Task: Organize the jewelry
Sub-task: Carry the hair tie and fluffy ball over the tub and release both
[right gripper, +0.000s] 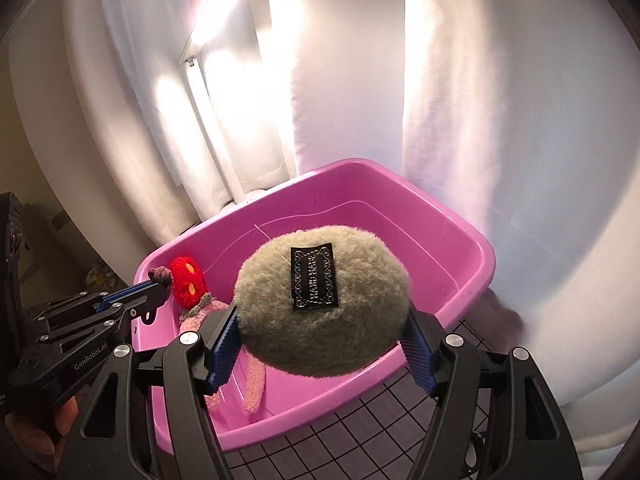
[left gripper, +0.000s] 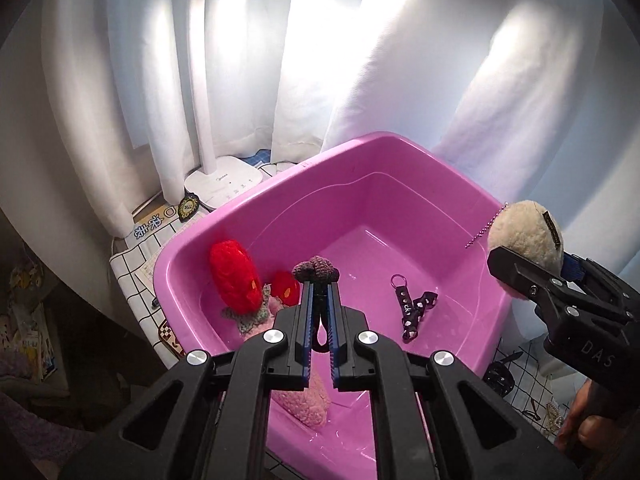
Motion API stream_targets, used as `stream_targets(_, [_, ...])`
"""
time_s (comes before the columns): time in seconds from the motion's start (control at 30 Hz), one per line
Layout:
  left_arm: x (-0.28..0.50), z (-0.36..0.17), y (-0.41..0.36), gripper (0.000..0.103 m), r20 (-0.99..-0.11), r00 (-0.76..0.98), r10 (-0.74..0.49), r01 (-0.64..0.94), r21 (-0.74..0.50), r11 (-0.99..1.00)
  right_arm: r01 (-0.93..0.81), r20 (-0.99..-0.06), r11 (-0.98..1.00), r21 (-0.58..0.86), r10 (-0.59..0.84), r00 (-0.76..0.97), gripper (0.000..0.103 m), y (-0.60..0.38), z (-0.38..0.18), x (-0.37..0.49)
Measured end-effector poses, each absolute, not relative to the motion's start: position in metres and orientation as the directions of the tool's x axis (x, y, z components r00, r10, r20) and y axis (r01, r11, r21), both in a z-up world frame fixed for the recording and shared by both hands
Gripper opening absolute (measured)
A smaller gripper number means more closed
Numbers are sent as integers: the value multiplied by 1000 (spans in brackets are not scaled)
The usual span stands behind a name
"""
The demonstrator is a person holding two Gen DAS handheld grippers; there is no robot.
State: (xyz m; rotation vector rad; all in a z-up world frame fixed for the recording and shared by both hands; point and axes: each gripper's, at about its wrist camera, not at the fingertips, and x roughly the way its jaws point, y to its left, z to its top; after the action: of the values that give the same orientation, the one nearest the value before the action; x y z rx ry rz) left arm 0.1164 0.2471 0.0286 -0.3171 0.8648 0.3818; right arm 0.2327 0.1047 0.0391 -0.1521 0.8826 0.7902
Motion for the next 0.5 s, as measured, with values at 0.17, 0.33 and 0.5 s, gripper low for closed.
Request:
stream_targets(0.17, [137, -3, 275, 8, -862, 481, 157, -478, -108, 872, -649, -834, 735, 195, 473, 285, 67, 142, 9, 268])
stream_targets(0.33, [143, -17, 285, 29, -894, 426, 140, -487, -96, 868, -615, -884, 776, 143, 380, 273, 67, 152, -16, 283])
stream_targets(0.5, [139, -13, 292, 87, -885, 430, 181, -511, -73, 856, -598, -911, 794, 108, 320, 259, 71, 161, -25, 289])
